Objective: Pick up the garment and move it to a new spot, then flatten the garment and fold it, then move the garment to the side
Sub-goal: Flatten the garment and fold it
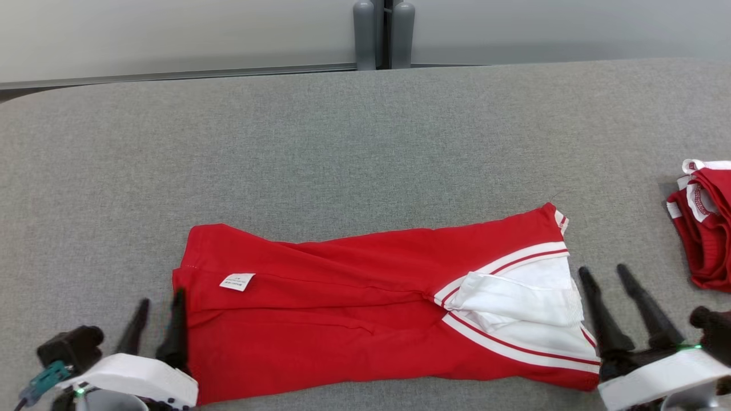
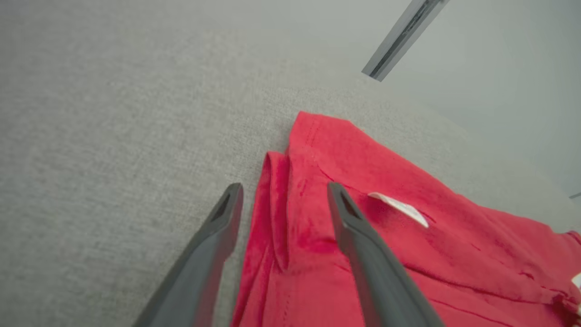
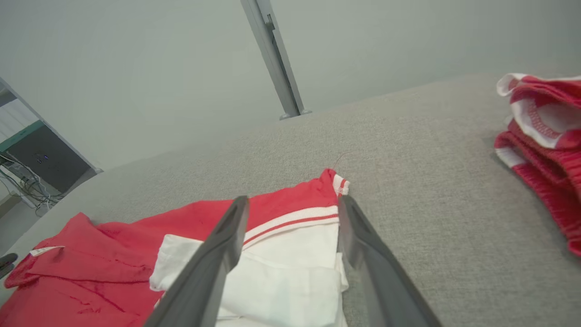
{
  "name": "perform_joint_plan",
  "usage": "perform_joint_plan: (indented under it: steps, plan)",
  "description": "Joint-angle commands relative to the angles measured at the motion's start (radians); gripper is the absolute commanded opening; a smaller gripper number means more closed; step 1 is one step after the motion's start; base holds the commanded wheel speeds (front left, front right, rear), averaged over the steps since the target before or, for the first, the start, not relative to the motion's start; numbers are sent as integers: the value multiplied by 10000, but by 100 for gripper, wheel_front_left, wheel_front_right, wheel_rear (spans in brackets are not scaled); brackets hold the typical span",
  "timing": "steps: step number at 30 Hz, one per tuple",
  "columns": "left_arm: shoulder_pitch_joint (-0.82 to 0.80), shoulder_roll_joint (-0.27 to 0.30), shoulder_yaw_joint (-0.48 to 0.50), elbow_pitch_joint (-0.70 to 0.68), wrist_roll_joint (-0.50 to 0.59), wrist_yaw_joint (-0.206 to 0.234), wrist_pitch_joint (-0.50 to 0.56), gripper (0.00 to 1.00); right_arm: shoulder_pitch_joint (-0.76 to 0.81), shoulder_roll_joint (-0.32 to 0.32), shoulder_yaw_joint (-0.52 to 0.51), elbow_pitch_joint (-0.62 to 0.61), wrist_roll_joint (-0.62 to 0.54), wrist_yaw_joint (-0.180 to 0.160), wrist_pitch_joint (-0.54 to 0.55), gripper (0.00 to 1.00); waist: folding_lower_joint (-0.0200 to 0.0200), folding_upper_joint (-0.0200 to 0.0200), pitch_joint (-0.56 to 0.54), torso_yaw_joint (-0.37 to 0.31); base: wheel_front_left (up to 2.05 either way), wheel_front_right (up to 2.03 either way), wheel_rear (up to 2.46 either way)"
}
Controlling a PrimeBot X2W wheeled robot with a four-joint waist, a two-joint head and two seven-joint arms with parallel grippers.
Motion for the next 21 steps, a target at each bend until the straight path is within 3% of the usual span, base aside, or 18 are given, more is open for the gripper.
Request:
perform_joint_plan:
  steps: [1, 7, 13, 21]
  plan:
    - [131, 179, 177, -467, 498, 402, -583, 100, 105, 98, -421, -268, -565, -1, -307, 100, 0, -1, -33, -1, 0, 0, 0]
    - [442, 59, 386, -2314, 1912, 1314, -1241, 100, 99, 561, -1360, -1134, -1762, -1, -510, 100, 0, -1, -194, 15, 0, 0, 0]
    - [520, -23, 295, -3210, 2842, 1674, -1294, 100, 27, 646, -1596, -1523, -2467, -1, -165, 100, 0, -1, -453, -75, 0, 0, 0]
    - [908, 111, -123, -3087, 3499, 1918, -1257, 100, 430, 906, -1577, -1642, -2920, -1, 243, 100, 0, -1, -939, -237, 0, 0, 0]
